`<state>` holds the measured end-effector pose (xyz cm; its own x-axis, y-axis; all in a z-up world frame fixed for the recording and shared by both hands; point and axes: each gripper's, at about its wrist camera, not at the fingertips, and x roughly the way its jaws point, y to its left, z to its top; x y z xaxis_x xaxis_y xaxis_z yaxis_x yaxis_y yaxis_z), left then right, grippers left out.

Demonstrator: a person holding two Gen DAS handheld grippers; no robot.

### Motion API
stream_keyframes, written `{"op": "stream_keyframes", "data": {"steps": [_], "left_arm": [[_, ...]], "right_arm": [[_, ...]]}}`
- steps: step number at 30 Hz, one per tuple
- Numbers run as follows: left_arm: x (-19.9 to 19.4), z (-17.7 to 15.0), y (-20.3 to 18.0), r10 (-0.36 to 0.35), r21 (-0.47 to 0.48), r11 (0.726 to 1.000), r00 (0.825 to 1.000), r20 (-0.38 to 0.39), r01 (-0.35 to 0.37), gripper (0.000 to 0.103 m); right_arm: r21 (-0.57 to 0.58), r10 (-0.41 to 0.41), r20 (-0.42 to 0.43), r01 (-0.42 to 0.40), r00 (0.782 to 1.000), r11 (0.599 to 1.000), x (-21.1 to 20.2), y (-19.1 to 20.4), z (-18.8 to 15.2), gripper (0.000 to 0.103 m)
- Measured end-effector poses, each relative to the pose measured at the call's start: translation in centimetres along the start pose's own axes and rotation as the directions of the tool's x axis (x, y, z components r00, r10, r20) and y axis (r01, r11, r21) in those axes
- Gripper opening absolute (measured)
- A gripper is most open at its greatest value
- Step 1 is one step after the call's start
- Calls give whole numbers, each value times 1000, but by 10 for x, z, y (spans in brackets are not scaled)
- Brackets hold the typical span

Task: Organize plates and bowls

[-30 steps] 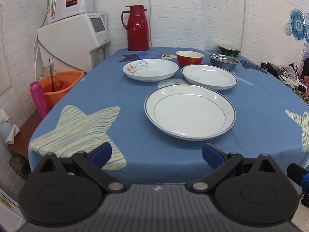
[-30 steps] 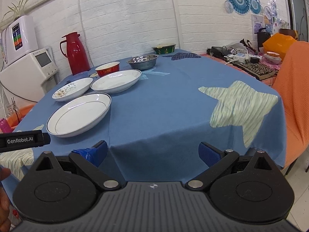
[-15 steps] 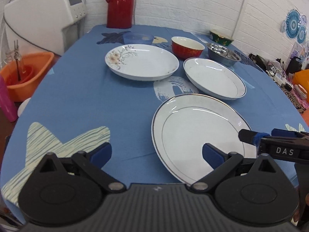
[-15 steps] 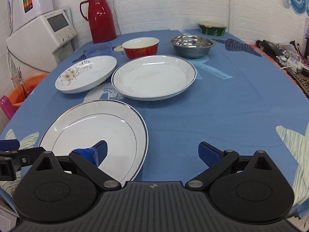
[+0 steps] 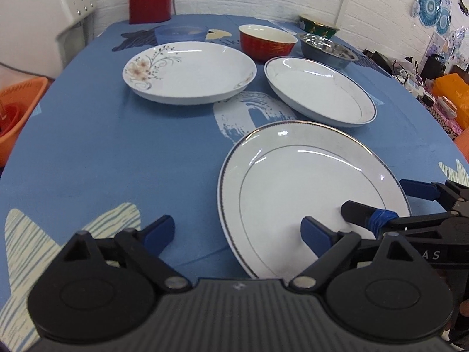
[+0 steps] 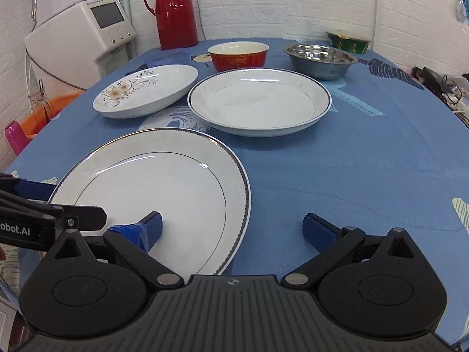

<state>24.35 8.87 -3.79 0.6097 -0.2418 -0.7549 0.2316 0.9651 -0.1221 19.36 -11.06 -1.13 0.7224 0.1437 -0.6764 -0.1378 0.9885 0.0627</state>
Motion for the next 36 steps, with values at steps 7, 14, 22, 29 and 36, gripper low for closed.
{"op": "stream_keyframes", "data": {"steps": [7,14,22,29,36], "left_arm": [[-2,-2,-10,2,37,999,1000,3,-3,80],[-1,3,-13,5,41,999,1000,-29,-4,79],[-3,6,-12,-40,35,999,999,-9,40,45],[-12,4,3,-47,-53,998,999,-2,47,31],[-54,2,42,70,-107,992,995,71,-63,31]], "right_arm": [[-21,21,-46,-22,999,1000,6,-2,12,90],[-135,113,-111,-128,987,982,9,-3,22,84],[-186,206,-149,-232,967,955,2,7,23,55],[-82,217,-109,-226,970,971,-8,19,25,55],[-142,312,-34,-314,950,939,-8,67,39,56]]}}
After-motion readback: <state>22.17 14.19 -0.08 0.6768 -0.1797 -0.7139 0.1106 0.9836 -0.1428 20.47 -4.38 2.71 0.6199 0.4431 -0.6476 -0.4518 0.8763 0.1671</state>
